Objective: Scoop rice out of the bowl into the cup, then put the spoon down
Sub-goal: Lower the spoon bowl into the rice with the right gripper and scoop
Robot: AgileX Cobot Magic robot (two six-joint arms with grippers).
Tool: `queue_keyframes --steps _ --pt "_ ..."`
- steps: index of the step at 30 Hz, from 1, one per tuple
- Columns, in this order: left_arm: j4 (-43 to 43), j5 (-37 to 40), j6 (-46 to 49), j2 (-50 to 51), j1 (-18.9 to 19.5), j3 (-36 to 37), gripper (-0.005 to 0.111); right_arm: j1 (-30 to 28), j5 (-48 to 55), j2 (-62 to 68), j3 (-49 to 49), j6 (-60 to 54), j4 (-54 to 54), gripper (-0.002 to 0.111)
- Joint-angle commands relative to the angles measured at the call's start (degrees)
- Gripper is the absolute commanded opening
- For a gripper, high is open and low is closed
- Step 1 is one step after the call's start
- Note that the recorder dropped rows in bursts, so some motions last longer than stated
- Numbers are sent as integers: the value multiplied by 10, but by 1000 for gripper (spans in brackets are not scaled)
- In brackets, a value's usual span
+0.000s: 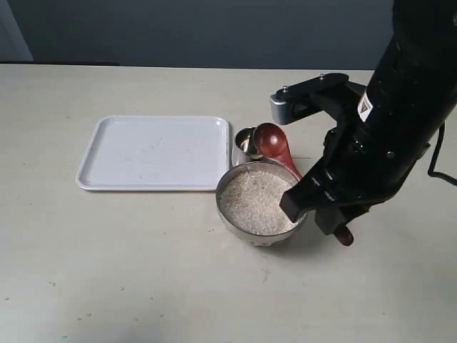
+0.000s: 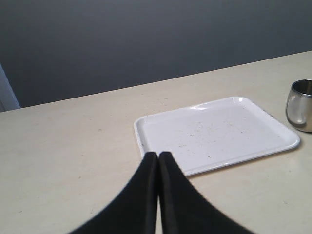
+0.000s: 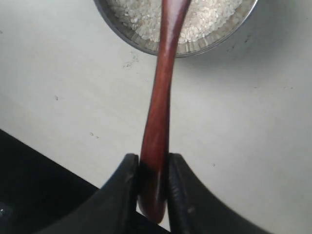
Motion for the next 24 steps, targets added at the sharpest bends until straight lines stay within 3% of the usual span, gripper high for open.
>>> queue_keyframes --steps 1,9,16,19,24 --pt "1 -8 -2 -2 -3 -1 1 2 0 -4 -3 0 -2 -1" --pt "1 -8 -2 -2 -3 -1 1 8 0 -10 -3 -67 16 -1" --pt "1 -8 -2 -2 -3 -1 1 52 -21 -46 -3 -227 -1 -1" --pt "1 -8 -2 -2 -3 -1 1 72 -27 -55 -3 -250 -67 -1" --pt "1 -8 -2 -2 -3 -1 1 86 -27 -56 -3 -241 -269 -1"
